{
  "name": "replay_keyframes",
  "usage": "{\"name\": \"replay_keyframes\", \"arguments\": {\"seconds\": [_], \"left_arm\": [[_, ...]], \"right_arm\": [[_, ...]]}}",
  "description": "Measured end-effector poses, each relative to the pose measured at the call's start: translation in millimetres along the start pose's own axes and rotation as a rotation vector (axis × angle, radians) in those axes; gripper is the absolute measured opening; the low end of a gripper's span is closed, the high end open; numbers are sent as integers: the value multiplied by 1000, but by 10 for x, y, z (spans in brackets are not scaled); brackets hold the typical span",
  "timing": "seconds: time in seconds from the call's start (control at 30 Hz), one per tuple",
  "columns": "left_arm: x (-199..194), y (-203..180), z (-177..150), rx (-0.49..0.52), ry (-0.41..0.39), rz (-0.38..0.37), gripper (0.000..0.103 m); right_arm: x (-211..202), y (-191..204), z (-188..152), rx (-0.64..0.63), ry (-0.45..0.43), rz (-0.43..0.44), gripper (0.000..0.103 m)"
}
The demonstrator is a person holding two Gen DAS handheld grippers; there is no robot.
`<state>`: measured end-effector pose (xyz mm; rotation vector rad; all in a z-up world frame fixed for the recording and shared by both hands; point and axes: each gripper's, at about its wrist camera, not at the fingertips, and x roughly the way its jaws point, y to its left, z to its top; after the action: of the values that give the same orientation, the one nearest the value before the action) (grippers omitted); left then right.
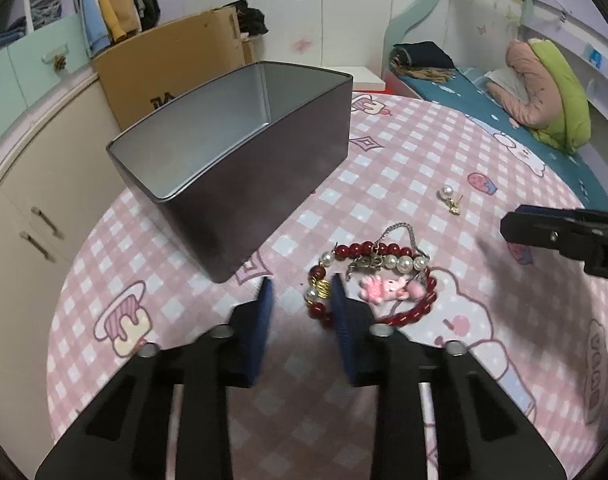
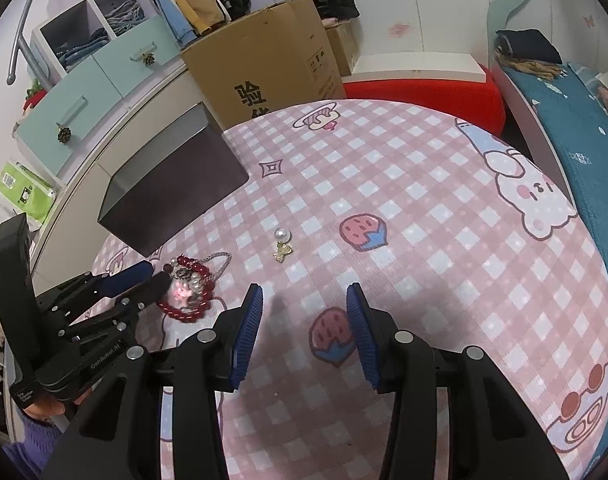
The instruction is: Organize jewelry
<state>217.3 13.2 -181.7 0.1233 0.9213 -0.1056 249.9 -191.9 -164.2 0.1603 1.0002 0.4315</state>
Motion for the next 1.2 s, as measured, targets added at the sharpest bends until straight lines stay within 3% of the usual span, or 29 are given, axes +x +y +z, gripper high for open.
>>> {"name": "replay_keyframes", "arguments": {"seconds": [0.1,0.17,0.7,0.97,1.2], "left_arm": [[-12,31,-24,19,-13,9,9],[-26,80,-29,10,-13,-13,8],[-530,191,211,-14,-155,-258,8],[-777,260,305,-24,-184,-361,8],[-630,359,274,-60,-138,-328,8]], "right_arm": [[28,12,13,-1,3,0,43],[50,32,17,-4,6,-1,43],[289,319,131,-134,-8,-98,44],[382,427,190,-187,-20,-137,43],[224,471,91,-182,-22,-64,43]]}}
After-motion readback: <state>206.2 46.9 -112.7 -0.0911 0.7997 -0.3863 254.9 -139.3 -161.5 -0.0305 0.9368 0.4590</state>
